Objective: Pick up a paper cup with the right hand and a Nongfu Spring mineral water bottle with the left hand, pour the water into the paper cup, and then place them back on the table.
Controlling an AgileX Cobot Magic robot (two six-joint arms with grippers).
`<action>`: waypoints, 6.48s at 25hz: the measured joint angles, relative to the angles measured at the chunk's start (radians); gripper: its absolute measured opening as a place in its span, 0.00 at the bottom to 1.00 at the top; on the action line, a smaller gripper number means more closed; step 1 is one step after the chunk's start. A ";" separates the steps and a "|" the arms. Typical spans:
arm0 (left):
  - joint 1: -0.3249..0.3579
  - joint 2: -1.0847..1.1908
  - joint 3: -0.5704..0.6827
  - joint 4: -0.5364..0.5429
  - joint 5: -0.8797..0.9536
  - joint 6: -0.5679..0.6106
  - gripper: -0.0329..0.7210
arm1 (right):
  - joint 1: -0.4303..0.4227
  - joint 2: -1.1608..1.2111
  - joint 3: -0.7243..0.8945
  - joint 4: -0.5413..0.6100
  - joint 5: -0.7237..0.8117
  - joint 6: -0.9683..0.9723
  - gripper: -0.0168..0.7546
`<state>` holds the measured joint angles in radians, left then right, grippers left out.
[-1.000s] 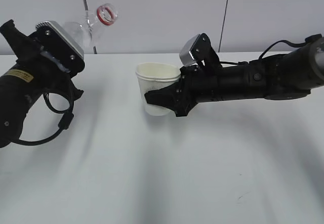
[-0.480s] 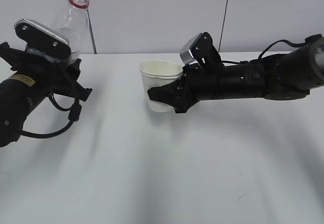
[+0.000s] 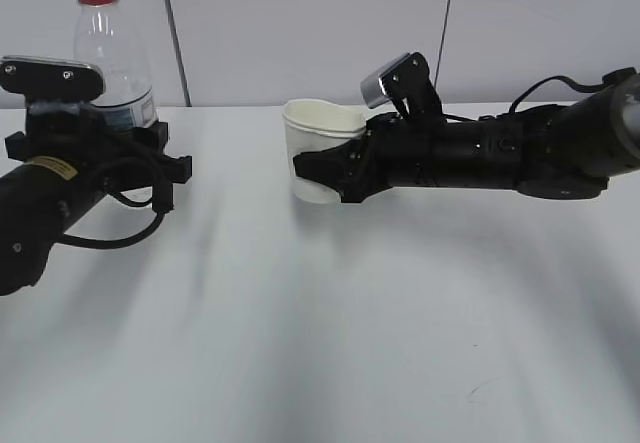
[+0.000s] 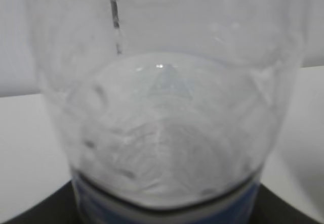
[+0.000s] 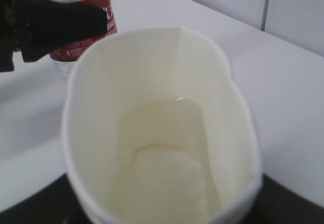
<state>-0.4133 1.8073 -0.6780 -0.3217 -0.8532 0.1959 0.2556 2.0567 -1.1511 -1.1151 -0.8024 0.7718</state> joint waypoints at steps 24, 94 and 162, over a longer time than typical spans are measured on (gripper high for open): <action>0.000 0.107 0.000 0.095 -0.165 -0.081 0.53 | -0.014 0.021 0.000 0.410 0.181 -0.330 0.52; 0.036 0.450 -0.262 0.133 -0.317 -0.067 0.53 | -0.104 0.243 0.000 0.638 -0.004 -0.605 0.52; 0.037 0.462 -0.265 0.131 -0.299 0.008 0.71 | -0.104 0.107 0.243 0.758 -0.133 -0.605 0.74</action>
<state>-0.3764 2.2693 -0.9432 -0.1910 -1.1518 0.2044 0.1518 2.1639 -0.9085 -0.3567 -0.9356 0.1669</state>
